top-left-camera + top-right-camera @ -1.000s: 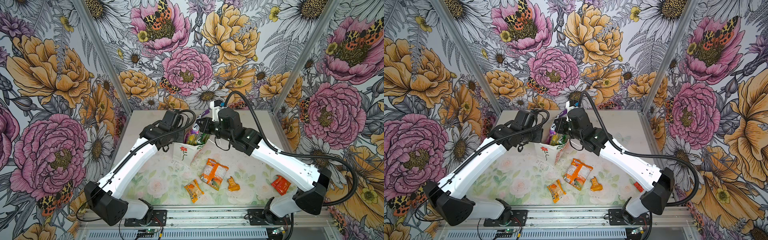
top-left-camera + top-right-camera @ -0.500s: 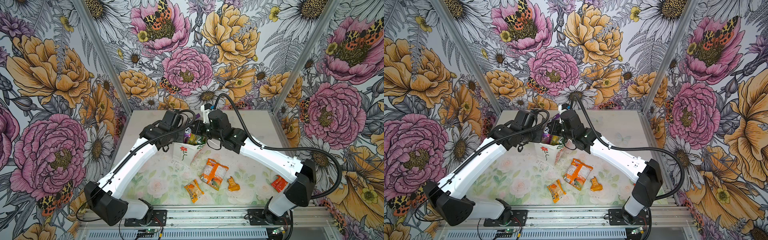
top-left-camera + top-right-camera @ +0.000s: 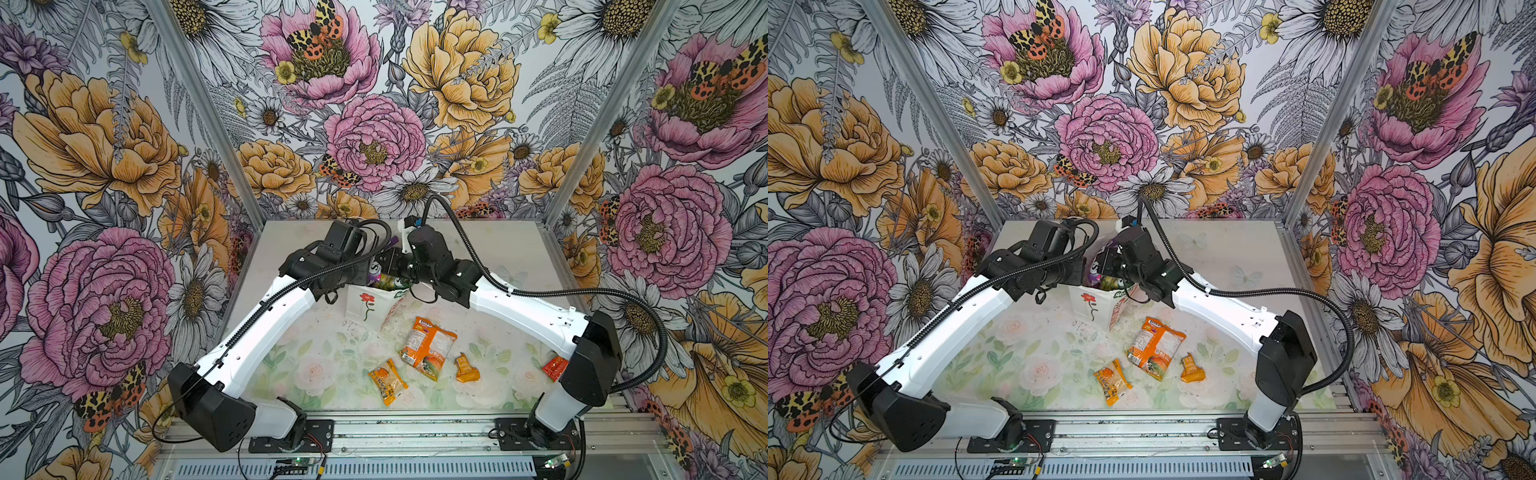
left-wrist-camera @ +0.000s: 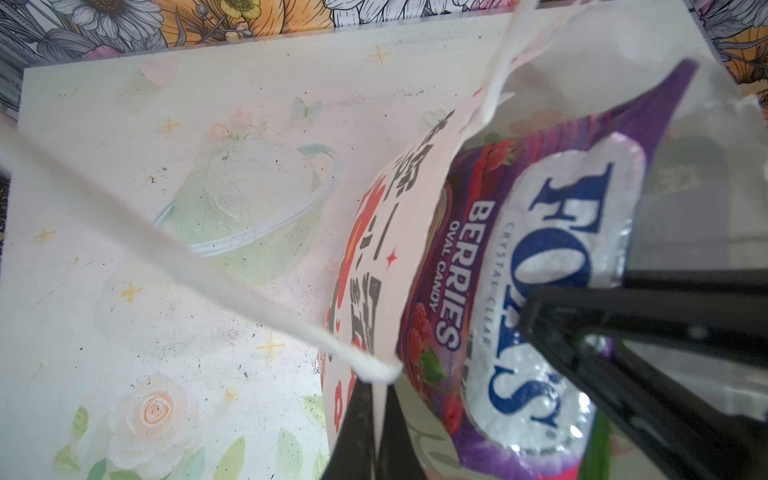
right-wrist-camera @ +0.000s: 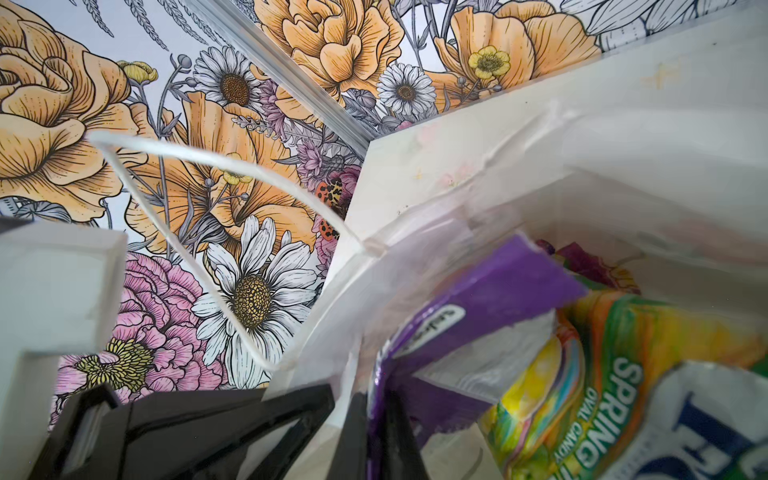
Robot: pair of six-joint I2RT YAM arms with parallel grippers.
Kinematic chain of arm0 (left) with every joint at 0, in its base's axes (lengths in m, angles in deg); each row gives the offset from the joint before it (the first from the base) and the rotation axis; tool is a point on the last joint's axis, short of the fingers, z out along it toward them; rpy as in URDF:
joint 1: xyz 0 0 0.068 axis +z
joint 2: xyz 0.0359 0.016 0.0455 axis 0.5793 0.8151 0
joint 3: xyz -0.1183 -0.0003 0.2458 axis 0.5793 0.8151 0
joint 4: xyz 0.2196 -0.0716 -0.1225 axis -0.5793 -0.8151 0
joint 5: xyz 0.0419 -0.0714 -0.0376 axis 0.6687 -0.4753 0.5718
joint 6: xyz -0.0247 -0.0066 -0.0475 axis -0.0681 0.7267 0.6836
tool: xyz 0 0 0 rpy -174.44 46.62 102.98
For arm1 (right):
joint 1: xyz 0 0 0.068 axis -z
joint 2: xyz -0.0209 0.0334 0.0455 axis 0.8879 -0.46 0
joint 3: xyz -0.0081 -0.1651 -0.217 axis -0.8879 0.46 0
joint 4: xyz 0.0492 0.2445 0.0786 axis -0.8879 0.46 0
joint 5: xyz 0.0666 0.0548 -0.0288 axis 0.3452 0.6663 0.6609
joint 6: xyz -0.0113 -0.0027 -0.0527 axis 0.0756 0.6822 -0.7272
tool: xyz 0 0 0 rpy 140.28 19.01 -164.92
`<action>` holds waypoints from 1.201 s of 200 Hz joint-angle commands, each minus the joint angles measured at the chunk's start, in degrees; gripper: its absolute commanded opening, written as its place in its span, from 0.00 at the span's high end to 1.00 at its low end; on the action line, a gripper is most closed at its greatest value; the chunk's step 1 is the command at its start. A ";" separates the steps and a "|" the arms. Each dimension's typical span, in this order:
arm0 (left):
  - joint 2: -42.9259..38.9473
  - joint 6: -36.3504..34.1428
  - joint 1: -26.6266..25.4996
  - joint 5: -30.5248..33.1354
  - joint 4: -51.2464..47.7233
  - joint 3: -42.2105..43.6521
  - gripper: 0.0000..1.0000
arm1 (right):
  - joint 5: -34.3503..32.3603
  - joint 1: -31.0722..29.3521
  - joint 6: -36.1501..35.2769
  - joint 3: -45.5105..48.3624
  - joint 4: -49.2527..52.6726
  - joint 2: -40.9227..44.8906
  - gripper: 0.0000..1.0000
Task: Place the snacks into the paper bag
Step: 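Lower the Berries bag into the paper bag and open the right gripper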
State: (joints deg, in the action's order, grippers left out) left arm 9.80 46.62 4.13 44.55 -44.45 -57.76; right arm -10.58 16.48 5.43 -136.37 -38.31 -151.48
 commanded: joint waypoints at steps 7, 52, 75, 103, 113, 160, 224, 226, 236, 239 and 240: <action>-2.43 -0.51 -0.11 0.59 4.18 -0.01 1.00 | 0.30 0.34 0.74 -1.07 -2.90 -2.70 1.00; -1.95 -0.54 -0.07 0.54 4.19 -0.04 1.00 | 2.79 0.37 0.83 -3.91 -1.67 -6.22 1.00; -2.03 -0.49 -0.11 0.62 4.19 -0.03 1.00 | 1.55 0.39 0.83 -3.76 -0.37 -6.05 1.00; -2.03 -0.49 -0.08 0.60 4.17 -0.03 1.00 | 0.01 0.36 0.54 -3.42 0.46 -5.12 0.91; -2.03 -0.60 -0.11 0.54 4.19 -0.03 1.00 | -0.23 0.39 0.46 -3.40 0.61 -4.96 0.88; -1.86 -0.64 -0.09 0.54 4.19 -0.03 1.00 | -0.69 0.42 0.40 -3.41 1.63 -3.31 0.56; -1.60 -0.70 -0.11 2.57 4.15 0.05 1.00 | -3.26 0.42 -1.23 -2.00 4.25 2.75 0.42; -1.53 -0.67 -0.11 2.60 4.09 0.05 1.00 | -3.31 0.40 -1.27 -1.92 4.26 2.99 0.42; -1.46 -0.76 -0.06 2.79 4.04 0.05 1.00 | -3.49 1.97 -1.51 -1.51 4.63 4.26 0.41; -1.43 -0.76 -0.10 2.77 3.98 0.05 1.00 | -3.63 2.04 -1.56 -1.37 4.68 4.62 0.41; -1.42 -0.77 -0.06 2.79 3.95 0.05 1.00 | -3.67 2.07 -1.59 -1.32 4.74 4.74 0.41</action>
State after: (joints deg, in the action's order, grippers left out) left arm 9.80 46.62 4.13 45.20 -44.43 -57.24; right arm -12.17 16.96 5.33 -138.40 -34.35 -151.13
